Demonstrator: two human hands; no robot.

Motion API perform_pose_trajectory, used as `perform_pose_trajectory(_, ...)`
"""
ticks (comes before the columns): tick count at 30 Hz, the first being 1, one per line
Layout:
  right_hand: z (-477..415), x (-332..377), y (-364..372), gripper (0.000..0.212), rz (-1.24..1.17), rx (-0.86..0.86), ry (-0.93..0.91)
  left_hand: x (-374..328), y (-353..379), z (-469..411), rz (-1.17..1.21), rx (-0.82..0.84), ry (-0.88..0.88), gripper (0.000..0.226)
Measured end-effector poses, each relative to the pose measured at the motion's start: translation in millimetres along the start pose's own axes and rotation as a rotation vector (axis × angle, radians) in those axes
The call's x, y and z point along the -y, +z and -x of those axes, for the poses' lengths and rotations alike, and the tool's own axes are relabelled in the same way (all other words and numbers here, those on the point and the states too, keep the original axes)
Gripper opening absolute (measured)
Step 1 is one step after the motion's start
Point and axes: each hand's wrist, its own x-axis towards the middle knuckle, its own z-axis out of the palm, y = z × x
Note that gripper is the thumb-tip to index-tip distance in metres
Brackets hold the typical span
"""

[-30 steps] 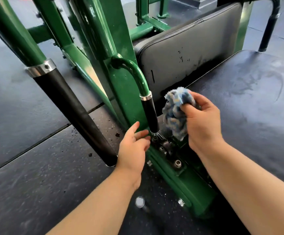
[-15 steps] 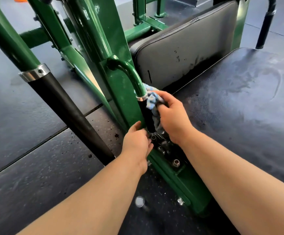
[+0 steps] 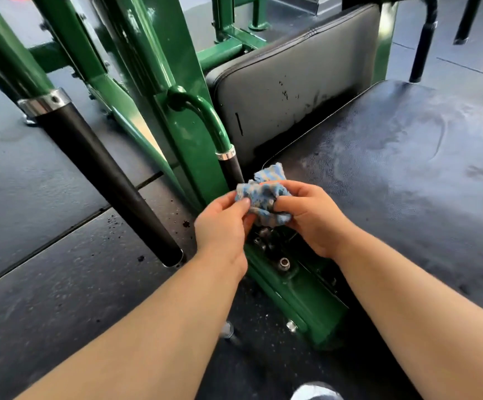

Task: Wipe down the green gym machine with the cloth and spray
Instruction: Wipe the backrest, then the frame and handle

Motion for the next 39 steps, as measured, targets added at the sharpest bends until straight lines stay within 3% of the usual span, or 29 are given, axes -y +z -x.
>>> perform_pose_trajectory(3, 3, 5, -5, 0.036, 0.029, 0.15, 0.008, -8, -2, 5, -0.221, 0.21, 0.151, 0.024)
perform_pose_trajectory(5, -5, 4, -3, 0.036, 0.153, 0.009, -0.072, -10, -1, 9, -0.397, 0.254, 0.252, 0.027)
perform_pose_trajectory(8, -32, 18, -2, 0.043, 0.035, -0.204, -0.178, -12, -6, 3, -0.538, -0.061, 0.46, 0.026)
perform_pose_trajectory(10, -58, 36, 4, 0.05, -0.084, -0.212, -0.22, -12, -13, -5, -0.518, -0.244, 0.43, 0.027)
perform_pose_trajectory(12, -80, 44, 23, 0.047, -0.037, -0.138, -0.189, -12, -18, -11, -0.483, -0.291, 0.346, 0.027)
perform_pose_trajectory(14, -90, 39, 42, 0.035, 0.09, -0.041, -0.065, -13, -19, -15, -0.465, -0.29, 0.277, 0.027)
perform_pose_trajectory(16, -99, 28, 44, 0.024, 0.143, -0.051, 0.109, -13, -17, -16, -0.461, -0.268, 0.23, 0.028)
perform_pose_trajectory(18, -106, 19, 35, 0.031, 0.132, -0.082, 0.241, -12, -14, -17, -0.48, -0.218, 0.197, 0.029)
perform_pose_trajectory(19, -108, 16, 32, 0.03, 0.173, -0.096, 0.279, -12, -13, -17, -0.489, -0.19, 0.182, 0.029)
perform_pose_trajectory(21, -109, 8, 33, 0.008, 0.329, -0.059, 0.302, -13, -12, -18, -0.492, -0.153, 0.155, 0.031)
perform_pose_trajectory(23, -106, 8, 36, 0.015, 0.407, -0.049, 0.308, -15, -13, -19, -0.483, -0.152, 0.138, 0.032)
perform_pose_trajectory(27, -126, 28, 47, 0.036, -0.112, -0.01, 0.226, -13, -14, -20, -0.49, -0.186, 0.155, 0.031)
perform_pose_trajectory(28, -130, 32, 49, 0.033, -0.134, 0.033, 0.223, -12, -14, -22, -0.486, -0.194, 0.167, 0.032)
perform_pose_trajectory(33, -125, 8, 41, 0.021, 0.238, 0.183, 0.334, -14, -14, -24, -0.481, -0.196, 0.097, 0.037)
perform_pose_trajectory(37, -121, 0, 35, 0.015, 0.352, 0.043, 0.312, -20, -13, -30, -0.426, -0.134, 0.037, 0.049)
perform_pose_trajectory(39, -112, -10, 34, 0.017, 0.268, -0.138, 0.168, -19, -16, -29, -0.423, -0.111, 0.038, 0.053)
